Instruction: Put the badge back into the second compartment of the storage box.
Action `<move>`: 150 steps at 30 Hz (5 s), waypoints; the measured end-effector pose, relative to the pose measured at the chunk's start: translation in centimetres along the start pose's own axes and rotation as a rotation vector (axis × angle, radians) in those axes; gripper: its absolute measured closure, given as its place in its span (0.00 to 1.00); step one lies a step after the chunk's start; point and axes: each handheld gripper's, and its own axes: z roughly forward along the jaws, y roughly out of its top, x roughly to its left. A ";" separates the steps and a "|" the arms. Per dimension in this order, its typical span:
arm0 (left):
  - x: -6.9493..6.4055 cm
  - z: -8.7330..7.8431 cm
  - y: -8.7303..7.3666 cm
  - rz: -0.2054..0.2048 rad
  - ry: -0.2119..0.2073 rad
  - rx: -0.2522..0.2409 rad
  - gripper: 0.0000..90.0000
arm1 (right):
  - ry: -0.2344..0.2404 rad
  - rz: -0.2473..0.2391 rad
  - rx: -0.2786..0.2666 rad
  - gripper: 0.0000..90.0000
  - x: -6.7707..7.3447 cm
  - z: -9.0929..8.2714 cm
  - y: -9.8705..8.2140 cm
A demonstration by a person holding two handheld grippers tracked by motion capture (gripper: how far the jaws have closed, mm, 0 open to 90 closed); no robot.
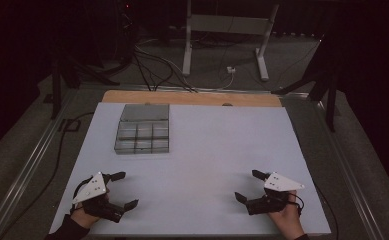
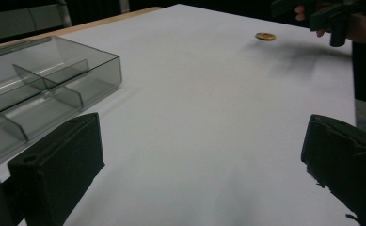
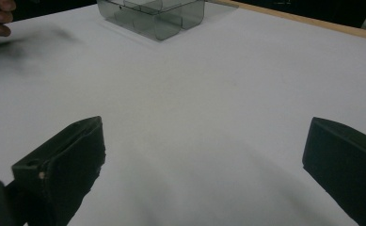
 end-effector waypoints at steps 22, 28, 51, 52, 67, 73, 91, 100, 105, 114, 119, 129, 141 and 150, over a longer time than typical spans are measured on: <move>0.2 0.0 0.0 -0.018 -0.009 -0.002 0.01 | -0.061 0.006 0.000 0.00 0.1 -0.6 0.8; 0.1 0.0 0.0 -0.017 -0.010 -0.001 0.01 | -0.156 0.059 0.014 0.00 -0.8 -0.9 0.8; 0.3 -0.1 0.0 -0.033 -0.012 -0.009 0.01 | -0.348 0.198 0.084 0.00 -4.0 -2.5 -0.3; 0.3 -0.1 0.0 -0.035 -0.012 -0.009 0.01 | -0.358 0.197 0.091 0.00 -4.1 -2.5 -0.4; 0.4 -0.1 0.0 -0.042 -0.019 -0.012 0.01 | -0.415 0.228 0.213 0.00 -5.1 -1.5 -1.5; 0.3 -0.1 0.1 -0.044 -0.018 -0.009 0.01 | -0.428 0.217 0.244 0.06 -5.3 -1.2 -1.6; 0.2 -0.1 0.1 -0.039 -0.024 -0.007 0.01 | -0.449 0.209 0.280 0.30 -5.7 -1.0 -1.6; 0.2 -0.1 0.1 -0.040 -0.022 -0.007 0.01 | -0.442 0.201 0.302 0.37 -6.1 -0.6 -2.0; 0.2 -0.1 0.1 -0.041 -0.025 -0.005 0.01 | -0.440 0.184 0.318 0.48 -6.4 -0.6 -2.2; 0.2 -0.1 0.1 -0.043 -0.024 -0.003 0.00 | -0.404 0.217 0.329 0.52 -6.7 -0.6 -2.2; 0.2 -0.1 0.1 -0.044 -0.024 -0.004 0.01 | -0.404 0.223 0.335 0.52 -6.8 -0.5 -2.1; 0.2 -0.1 0.1 -0.040 -0.022 -0.003 0.01 | -0.411 0.229 0.339 0.53 -6.7 -0.5 -2.0; 0.3 -0.1 0.1 -0.039 -0.024 0.000 0.01 | -0.403 0.204 0.301 0.53 -6.1 -0.4 -1.8; 0.3 0.0 0.1 -0.037 -0.025 0.002 0.01 | -0.372 0.190 0.295 0.53 -5.3 0.0 -1.0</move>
